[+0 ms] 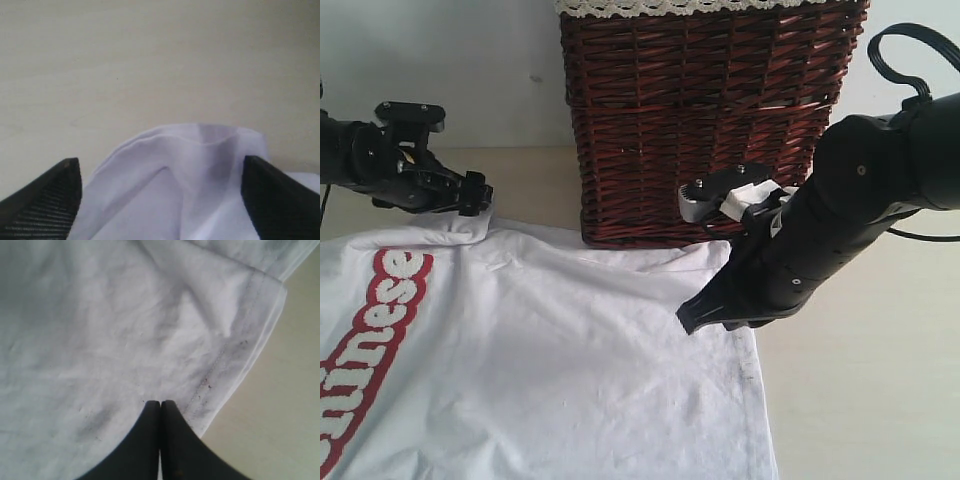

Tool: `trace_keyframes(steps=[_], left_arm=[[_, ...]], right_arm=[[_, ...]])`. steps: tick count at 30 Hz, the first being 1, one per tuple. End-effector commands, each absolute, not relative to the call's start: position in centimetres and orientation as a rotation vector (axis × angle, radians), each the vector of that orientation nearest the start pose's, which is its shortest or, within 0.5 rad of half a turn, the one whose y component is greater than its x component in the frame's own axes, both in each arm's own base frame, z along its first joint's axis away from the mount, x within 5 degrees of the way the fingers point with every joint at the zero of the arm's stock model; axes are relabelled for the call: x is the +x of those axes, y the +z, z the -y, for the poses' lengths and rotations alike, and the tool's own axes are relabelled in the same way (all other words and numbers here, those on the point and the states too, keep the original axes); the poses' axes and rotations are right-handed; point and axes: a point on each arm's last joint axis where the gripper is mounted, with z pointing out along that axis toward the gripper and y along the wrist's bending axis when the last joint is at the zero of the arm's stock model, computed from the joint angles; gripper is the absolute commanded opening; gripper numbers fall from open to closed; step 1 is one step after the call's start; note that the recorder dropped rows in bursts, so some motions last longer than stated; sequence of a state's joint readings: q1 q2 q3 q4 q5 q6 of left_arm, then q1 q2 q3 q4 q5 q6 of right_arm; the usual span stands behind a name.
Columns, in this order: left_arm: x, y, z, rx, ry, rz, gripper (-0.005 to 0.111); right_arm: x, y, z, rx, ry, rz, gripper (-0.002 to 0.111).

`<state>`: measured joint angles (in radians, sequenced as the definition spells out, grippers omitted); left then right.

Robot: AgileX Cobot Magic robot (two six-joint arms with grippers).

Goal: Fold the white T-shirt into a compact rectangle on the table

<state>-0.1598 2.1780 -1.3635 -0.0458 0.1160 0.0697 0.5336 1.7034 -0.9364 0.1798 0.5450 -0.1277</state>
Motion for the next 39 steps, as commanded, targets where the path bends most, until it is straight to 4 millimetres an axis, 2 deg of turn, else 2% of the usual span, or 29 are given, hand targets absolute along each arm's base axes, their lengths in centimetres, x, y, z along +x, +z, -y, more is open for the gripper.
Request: trace_keyframes(steps=[1,7,12,16,18,20,22,24,27,29,35,37,39], left_arm=[[45.0,11.1,7.3,0.275,-0.048,-2.392,0.067],[45.2,11.2,6.4,0.2,-0.057,-2.4,0.022],[45.2,11.2,6.4,0.209,-0.053,-2.388,0.0],[45.1,11.1,6.4,0.211,-0.053,-2.402,0.0],[45.2,12.0,6.2,0.245,-0.036,-2.369,0.0],[45.4,14.1,5.5,0.29,0.003,-2.304,0.0],[45.5,17.0,3.7,0.263,0.036,-2.231,0.0],[45.5,18.2,2.7,0.234,0.05,-2.191,0.0],[45.6,18.3,1.9,0.214,0.063,-2.179,0.0],[45.7,17.7,1.8,0.259,0.087,-2.187,0.008],[45.8,17.6,1.9,0.306,0.108,-2.179,0.072],[45.7,17.9,1.9,0.305,0.109,-2.174,0.08],[45.5,18.2,1.9,0.303,0.104,-2.19,0.081]], right_arm=[[26.8,17.5,-16.9,-0.73,0.271,-2.695,0.0],[26.8,17.5,-16.9,-0.73,0.271,-2.695,0.0],[26.8,17.5,-16.9,-0.719,0.281,-2.699,0.0],[26.7,17.5,-16.9,-0.722,0.281,-2.708,0.0],[26.7,17.5,-16.9,-0.727,0.28,-2.707,0.0],[26.7,17.5,-16.9,-0.727,0.28,-2.707,0.0],[26.7,17.5,-16.9,-0.724,0.282,-2.703,0.0],[26.7,17.5,-17.0,-0.731,0.292,-2.7,0.0],[26.7,17.5,-17.0,-0.732,0.293,-2.699,0.0],[26.7,17.5,-17.0,-0.732,0.293,-2.699,0.0],[26.7,17.5,-17.0,-0.734,0.295,-2.701,0.0],[26.7,17.5,-17.0,-0.734,0.295,-2.701,0.0],[26.7,17.5,-17.0,-0.734,0.295,-2.701,0.0]])
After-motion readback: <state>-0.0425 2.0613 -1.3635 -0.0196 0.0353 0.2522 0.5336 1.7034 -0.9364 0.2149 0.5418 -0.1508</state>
